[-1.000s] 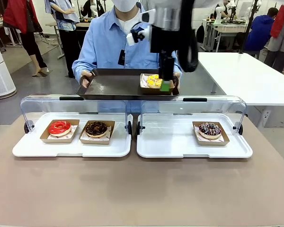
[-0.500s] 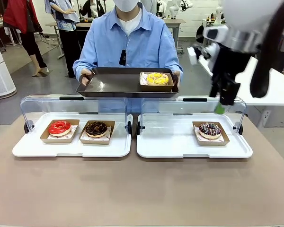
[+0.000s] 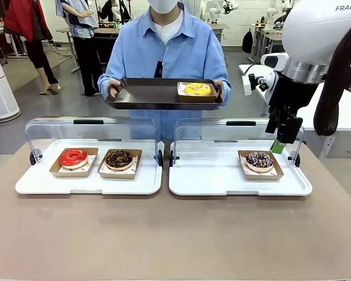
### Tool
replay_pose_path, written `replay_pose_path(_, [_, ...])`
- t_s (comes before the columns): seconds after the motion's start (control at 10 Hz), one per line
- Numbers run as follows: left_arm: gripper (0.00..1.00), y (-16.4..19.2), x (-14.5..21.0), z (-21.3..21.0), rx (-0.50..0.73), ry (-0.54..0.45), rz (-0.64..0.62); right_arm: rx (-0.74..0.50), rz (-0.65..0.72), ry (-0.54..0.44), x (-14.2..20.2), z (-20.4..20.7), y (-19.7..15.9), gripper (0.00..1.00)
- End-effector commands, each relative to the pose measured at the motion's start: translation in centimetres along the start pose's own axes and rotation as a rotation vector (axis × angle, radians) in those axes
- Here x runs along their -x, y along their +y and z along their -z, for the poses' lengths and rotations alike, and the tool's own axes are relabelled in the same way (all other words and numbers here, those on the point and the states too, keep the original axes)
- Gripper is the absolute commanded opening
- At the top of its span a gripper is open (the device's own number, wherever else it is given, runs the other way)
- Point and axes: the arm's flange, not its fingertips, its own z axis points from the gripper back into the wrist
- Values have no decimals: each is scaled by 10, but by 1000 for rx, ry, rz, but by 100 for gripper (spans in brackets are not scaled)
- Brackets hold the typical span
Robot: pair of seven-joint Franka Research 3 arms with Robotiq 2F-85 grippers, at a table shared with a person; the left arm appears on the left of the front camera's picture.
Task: Provide the desired donut to the person.
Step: Place the picked Paper togo box onto the Handle tray extended by the person, then pick up and lift the Paper togo box containing the Donut pointed at by the person.
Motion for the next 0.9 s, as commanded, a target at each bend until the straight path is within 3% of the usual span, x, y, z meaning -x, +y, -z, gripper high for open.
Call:
replay_pose_path(0.0, [100, -1, 0, -2, 3, -5, 8, 3, -7, -9, 3, -6, 8, 100])
replay_pose_path(0.8, [100, -1, 0, -2, 3, -5, 8, 3, -7, -9, 3, -6, 8, 100])
